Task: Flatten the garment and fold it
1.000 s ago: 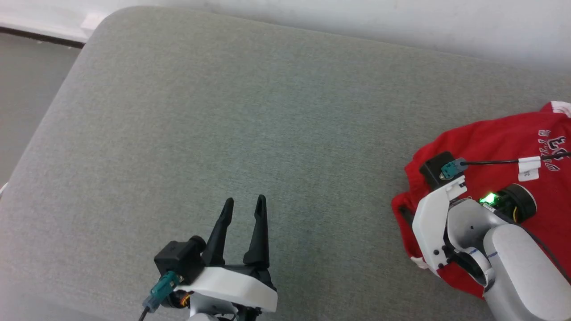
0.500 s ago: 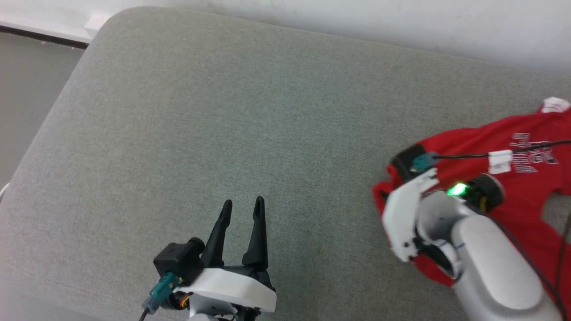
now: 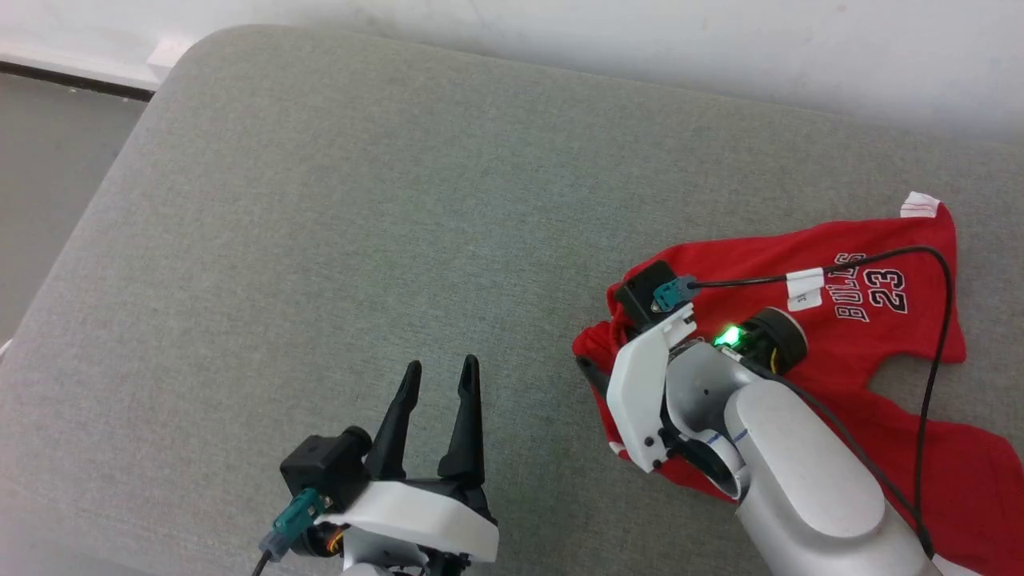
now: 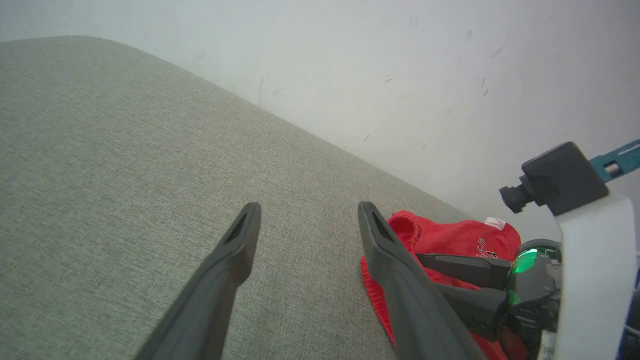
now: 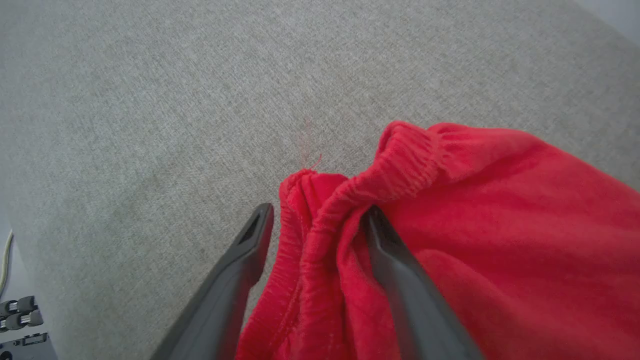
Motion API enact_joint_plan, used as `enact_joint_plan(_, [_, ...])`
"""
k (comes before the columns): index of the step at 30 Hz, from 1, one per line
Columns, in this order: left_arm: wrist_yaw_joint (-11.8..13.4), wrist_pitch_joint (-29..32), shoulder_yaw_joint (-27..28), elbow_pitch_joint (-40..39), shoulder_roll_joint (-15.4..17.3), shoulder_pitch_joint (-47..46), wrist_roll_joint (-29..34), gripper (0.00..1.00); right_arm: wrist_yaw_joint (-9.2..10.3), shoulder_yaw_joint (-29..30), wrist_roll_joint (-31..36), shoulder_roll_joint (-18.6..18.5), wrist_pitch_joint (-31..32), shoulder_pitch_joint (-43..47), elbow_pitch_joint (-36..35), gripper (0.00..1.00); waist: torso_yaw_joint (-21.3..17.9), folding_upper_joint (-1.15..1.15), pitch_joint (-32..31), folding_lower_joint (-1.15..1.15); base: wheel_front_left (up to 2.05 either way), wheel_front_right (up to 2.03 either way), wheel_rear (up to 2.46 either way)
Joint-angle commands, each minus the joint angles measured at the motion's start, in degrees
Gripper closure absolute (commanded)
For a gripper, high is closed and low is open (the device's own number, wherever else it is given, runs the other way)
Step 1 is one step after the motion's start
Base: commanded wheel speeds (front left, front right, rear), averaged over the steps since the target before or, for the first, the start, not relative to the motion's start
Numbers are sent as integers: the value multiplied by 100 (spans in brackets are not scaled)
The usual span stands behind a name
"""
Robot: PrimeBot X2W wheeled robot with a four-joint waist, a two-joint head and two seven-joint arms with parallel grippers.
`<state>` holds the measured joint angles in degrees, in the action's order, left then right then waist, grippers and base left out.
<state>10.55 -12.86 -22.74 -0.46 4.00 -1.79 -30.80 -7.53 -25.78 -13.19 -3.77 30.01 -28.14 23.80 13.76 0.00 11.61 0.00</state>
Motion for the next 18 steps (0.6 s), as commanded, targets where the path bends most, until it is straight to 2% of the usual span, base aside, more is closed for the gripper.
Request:
enact_joint_plan(1, [-45,-6,-12,25,28,-111,-20,0,4,-14,-70,24,-53,-103,18,0,-37,0,-7,0,0,0,0])
enact_joint_plan(4, [-50,-7,-16,49,45,-87,-33,0,4,6,-386,43,-136,-91,-137,0,-133,0,-71,0,0,0,0])
enact_joint_plan(8, [-66,12,-33,39,83,-55,-46,0,4,431,-700,-45,-421,59,-744,0,-290,0,-255,0,0,0,0])
enact_joint_plan(13, [-72,21,1,-95,196,73,-71,0,4,1621,-371,-417,-840,690,-1882,0,-541,0,-457,0,0,0,0])
enact_joint_plan(18, [-172,2,-25,-320,374,199,-29,0,4,3044,115,-307,-1148,1834,-3208,0,-822,0,-501,0,0,0,0])
